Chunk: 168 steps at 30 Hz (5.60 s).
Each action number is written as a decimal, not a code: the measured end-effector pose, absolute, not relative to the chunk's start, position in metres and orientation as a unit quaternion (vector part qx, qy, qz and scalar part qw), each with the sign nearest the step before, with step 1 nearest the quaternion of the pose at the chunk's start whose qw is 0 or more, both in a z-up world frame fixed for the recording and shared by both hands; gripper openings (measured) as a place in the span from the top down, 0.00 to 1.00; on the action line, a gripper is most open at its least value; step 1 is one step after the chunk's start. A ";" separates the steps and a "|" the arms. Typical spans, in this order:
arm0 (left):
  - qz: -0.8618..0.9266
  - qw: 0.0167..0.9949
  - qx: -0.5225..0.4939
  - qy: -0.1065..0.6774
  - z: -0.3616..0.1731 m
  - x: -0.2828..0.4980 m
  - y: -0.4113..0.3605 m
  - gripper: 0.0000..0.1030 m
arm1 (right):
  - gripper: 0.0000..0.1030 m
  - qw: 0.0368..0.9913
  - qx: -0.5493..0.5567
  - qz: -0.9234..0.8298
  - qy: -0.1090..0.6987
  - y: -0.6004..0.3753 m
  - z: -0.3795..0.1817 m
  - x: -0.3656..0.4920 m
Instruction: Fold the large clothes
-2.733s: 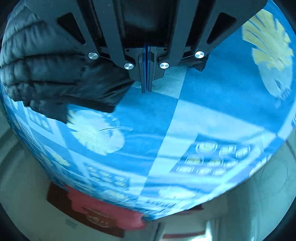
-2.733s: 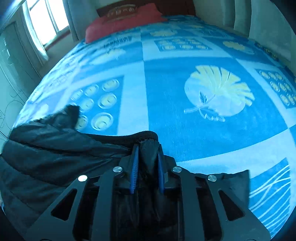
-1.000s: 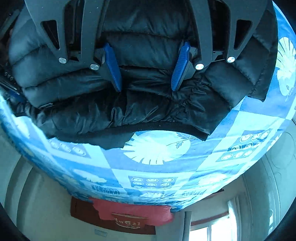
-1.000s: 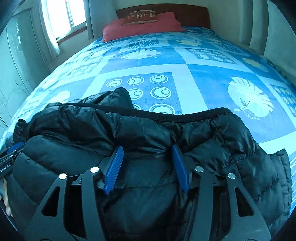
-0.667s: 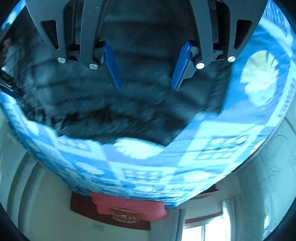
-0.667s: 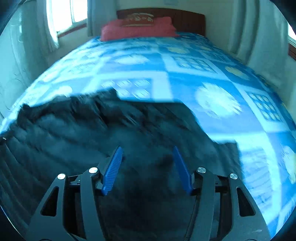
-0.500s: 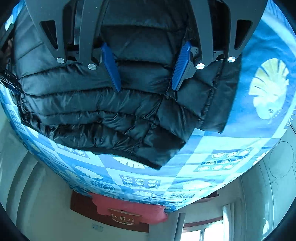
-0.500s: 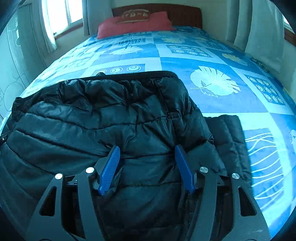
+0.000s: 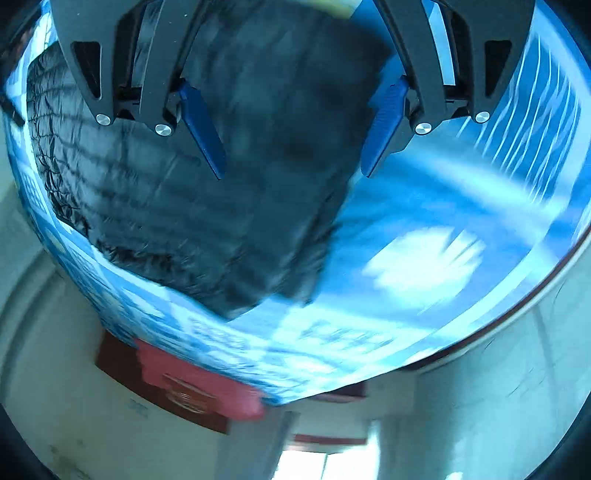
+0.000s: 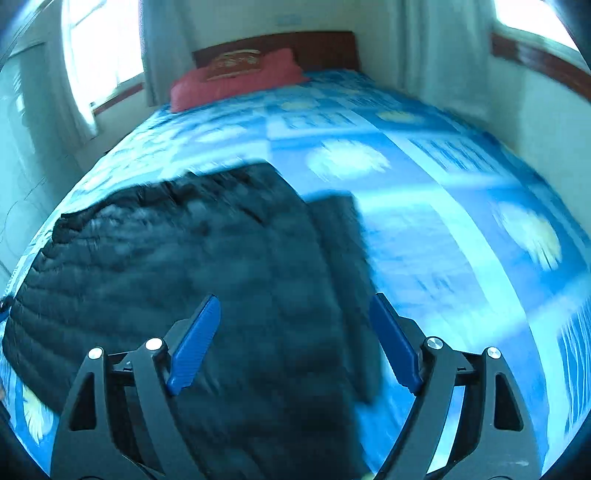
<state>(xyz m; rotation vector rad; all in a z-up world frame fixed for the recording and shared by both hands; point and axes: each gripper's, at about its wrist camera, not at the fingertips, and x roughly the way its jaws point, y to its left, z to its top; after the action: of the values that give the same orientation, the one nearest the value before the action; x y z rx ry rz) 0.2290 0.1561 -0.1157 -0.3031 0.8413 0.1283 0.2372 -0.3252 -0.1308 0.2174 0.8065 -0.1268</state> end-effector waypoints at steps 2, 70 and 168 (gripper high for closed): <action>0.078 0.887 -0.193 0.412 -0.128 0.200 0.170 0.27 | 0.20 0.901 0.147 -0.063 0.403 -0.336 -0.143 0.221; 0.006 0.858 -0.287 0.425 -0.139 0.077 0.182 0.66 | 0.69 0.871 0.272 -0.011 0.410 -0.334 -0.173 0.062; -0.057 0.871 -0.082 0.481 -0.102 0.195 0.148 0.81 | 0.43 0.898 0.011 0.055 0.437 -0.113 -0.143 0.173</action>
<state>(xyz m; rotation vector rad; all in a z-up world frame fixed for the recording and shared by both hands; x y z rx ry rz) 0.1949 0.1480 -0.1018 -0.1724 1.0053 -0.1189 0.1734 -0.1129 -0.1429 0.0231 0.9050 0.1143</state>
